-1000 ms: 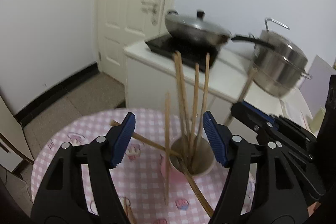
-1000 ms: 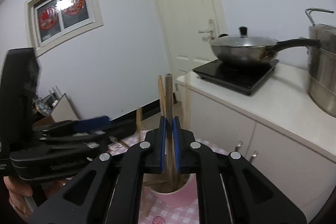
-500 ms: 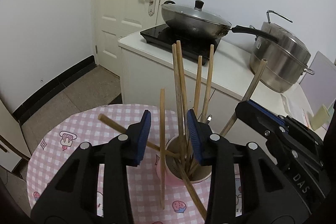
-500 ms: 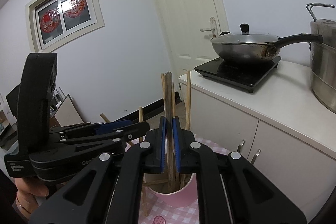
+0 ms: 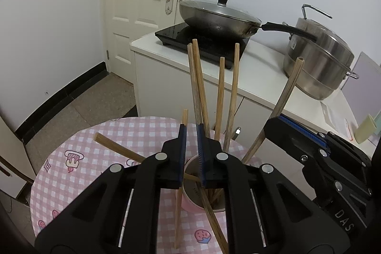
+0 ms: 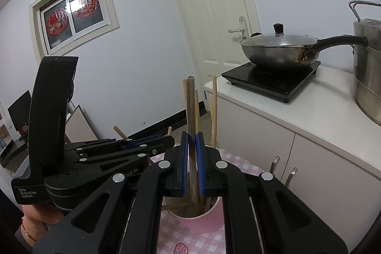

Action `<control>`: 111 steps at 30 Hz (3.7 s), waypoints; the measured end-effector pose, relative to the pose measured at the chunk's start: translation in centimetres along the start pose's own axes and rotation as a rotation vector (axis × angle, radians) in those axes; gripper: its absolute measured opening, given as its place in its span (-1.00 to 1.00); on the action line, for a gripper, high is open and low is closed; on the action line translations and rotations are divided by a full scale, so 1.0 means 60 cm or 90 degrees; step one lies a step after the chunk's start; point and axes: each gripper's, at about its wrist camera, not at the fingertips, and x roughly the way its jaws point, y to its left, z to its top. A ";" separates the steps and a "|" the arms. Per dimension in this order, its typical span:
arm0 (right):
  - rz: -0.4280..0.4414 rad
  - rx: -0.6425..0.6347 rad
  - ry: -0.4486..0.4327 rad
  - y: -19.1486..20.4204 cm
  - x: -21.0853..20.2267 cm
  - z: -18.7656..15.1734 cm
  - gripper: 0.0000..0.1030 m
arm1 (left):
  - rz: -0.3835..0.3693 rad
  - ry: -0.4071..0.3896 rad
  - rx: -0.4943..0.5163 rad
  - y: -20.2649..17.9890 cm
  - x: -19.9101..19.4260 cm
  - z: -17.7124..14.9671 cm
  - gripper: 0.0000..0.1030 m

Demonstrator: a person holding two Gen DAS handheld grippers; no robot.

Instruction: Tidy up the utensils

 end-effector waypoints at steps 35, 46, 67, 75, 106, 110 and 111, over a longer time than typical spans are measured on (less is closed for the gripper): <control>-0.008 -0.002 0.022 0.011 -0.008 -0.013 -0.85 | 0.023 -0.124 -0.011 0.007 -0.110 0.018 -0.90; -0.019 0.004 0.038 0.017 -0.025 -0.032 -0.85 | 0.009 -0.325 -0.074 0.016 -0.253 0.031 -0.90; -0.023 0.007 0.056 0.022 -0.024 -0.053 -0.85 | 0.005 -0.164 -0.032 0.007 -0.123 -0.031 -0.88; -0.030 0.006 0.047 0.033 -0.045 -0.048 -0.85 | 0.015 -0.130 -0.012 0.005 -0.130 -0.048 -0.87; -0.023 -0.063 0.023 0.168 -0.167 -0.066 -0.37 | 0.094 -0.141 0.017 0.046 -0.317 -0.169 0.41; -0.009 -0.074 0.051 0.195 -0.150 -0.089 -0.36 | 0.102 -0.110 0.009 0.070 -0.320 -0.196 0.41; -0.006 -0.076 0.058 0.202 -0.148 -0.096 -0.36 | 0.102 -0.100 0.008 0.078 -0.319 -0.204 0.42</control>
